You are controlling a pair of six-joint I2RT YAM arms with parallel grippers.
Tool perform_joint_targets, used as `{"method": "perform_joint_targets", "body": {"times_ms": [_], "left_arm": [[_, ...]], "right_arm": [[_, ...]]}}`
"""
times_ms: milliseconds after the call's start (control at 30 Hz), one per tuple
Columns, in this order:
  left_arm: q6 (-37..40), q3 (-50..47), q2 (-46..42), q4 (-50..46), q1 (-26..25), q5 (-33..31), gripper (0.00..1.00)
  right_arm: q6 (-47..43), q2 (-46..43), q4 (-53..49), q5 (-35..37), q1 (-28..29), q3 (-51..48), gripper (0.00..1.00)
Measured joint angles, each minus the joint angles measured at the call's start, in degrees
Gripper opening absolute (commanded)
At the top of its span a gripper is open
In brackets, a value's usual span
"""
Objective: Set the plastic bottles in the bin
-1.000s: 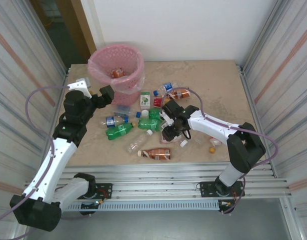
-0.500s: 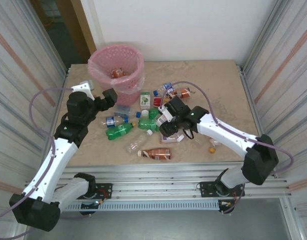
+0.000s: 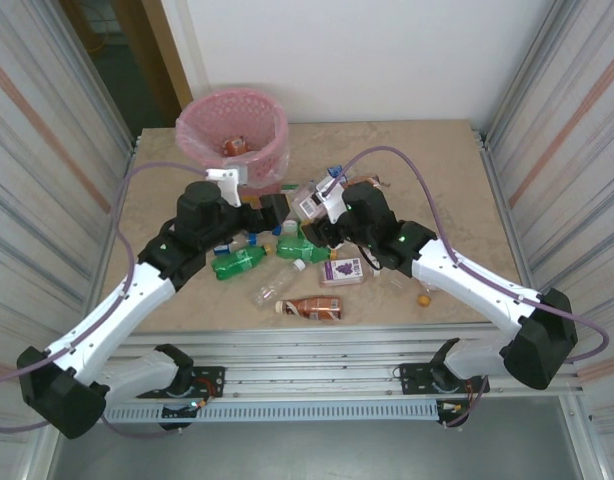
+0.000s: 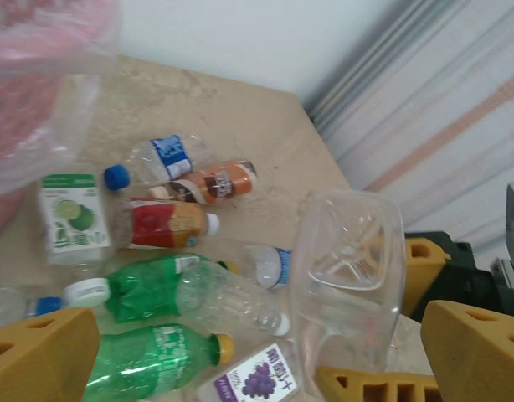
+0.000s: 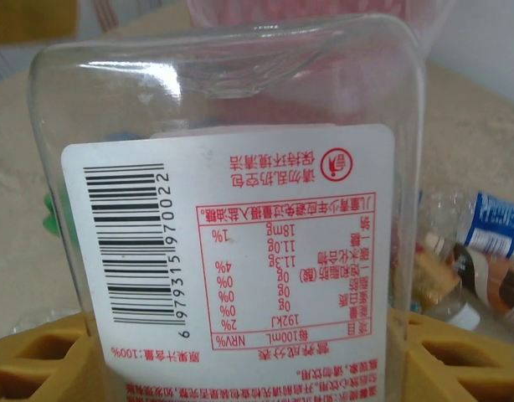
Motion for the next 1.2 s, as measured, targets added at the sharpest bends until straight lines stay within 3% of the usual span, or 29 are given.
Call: {"method": "perform_joint_targets", "body": {"times_ms": [367, 567, 700, 867, 933, 1067, 1200], "left_arm": [[-1.40, 1.86, 5.35, 6.27, -2.62, 3.61, 0.82], [-2.78, 1.86, 7.34, 8.85, -2.62, 5.49, 0.63], [-2.73, 1.86, 7.50, 9.79, -2.62, 6.40, 0.39], [-1.84, 1.88, 7.56, 10.14, -2.62, 6.51, 0.21], [-1.62, 1.88, 7.56, 10.12, -2.62, 6.49, 0.18], [-1.01, 1.88, 7.56, 10.14, -2.60, 6.45, 0.12], [-0.37, 1.99, 7.56, 10.05, -2.45, 6.51, 0.00]], "right_arm": [[-2.23, 0.00, 6.21, -2.60, 1.09, 0.00, 0.42], [-3.15, 0.04, 6.80, -2.97, 1.86, 0.02, 0.42], [-3.85, 0.57, 6.80, -3.67, 1.86, 0.33, 0.42], [-3.98, 0.81, 6.71, -3.82, 1.81, 0.76, 0.43], [-3.98, 0.90, 6.73, -3.82, 1.81, 0.76, 0.45], [-3.98, 0.90, 6.75, -3.78, 1.81, 0.76, 0.55], [-4.13, 0.90, 6.84, -3.65, 1.81, 0.76, 0.86]]}}
